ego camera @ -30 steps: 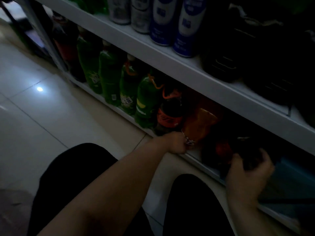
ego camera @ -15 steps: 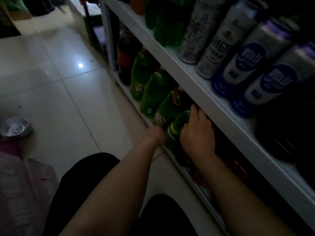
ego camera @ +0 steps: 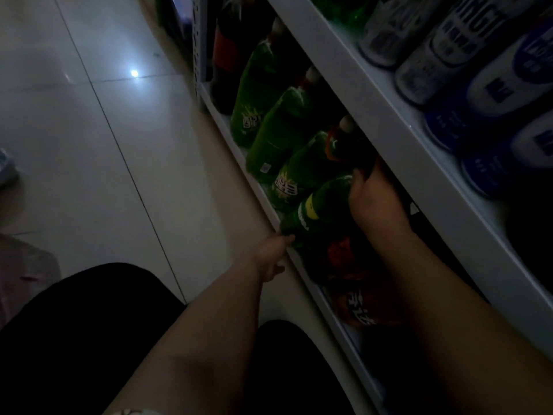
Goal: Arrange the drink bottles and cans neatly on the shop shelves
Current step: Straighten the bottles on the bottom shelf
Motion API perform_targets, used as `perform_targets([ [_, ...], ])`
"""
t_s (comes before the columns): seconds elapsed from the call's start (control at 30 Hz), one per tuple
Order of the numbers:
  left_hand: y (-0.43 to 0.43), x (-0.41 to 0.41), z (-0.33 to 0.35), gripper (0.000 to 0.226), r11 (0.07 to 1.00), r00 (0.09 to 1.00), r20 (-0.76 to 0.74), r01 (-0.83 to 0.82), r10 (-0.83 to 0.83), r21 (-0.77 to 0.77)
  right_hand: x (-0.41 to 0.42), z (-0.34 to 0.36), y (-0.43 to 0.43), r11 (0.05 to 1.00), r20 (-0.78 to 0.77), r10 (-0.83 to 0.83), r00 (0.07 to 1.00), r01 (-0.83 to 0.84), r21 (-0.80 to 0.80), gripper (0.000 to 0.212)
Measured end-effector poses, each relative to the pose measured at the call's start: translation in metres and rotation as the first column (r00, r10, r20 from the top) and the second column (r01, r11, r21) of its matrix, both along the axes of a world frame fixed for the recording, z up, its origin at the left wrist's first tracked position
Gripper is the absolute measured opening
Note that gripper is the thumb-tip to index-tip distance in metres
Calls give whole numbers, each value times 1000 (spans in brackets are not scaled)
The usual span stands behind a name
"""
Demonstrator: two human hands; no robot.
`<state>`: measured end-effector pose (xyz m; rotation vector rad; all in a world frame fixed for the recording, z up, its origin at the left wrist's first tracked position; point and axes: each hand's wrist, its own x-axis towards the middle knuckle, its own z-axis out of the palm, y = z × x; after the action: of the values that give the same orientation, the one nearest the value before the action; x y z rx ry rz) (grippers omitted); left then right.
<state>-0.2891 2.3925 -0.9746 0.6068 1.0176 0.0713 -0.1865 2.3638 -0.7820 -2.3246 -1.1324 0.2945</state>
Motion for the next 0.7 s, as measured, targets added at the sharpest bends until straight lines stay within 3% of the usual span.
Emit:
perform_targets([
  [0.07,-4,9,-4,59,999,997,71,-29,26,41,1,-3,3,1000,43,-16,999,16,0,33],
  [0.17,-11,18,-9,81,964,973,205,-153,108,219,0,-1,3,997,122,-60,991,66,-46,35],
  [0.27,-14,23,-8,107,925,955,268,-208,123,317,-1,3,3,974,275,-132,952,175,-141,57],
  [0.33,-16,25,-11,112,918,946,287,-240,149,316,-2,5,4,969,307,-148,940,200,-144,60],
  [0.43,-19,24,-19,96,892,930,327,-285,169,350,-3,8,5,969,242,-149,959,190,-160,65],
  [0.53,-21,26,-22,94,881,929,303,-317,214,351,0,9,2,990,-10,-97,995,95,-108,59],
  [0.63,-25,30,-25,103,905,943,240,-299,231,302,7,13,-3,992,41,0,999,5,-128,42],
  [0.7,-27,31,-26,99,912,946,224,-294,234,287,8,14,-3,992,5,4,1000,-3,-124,50],
])
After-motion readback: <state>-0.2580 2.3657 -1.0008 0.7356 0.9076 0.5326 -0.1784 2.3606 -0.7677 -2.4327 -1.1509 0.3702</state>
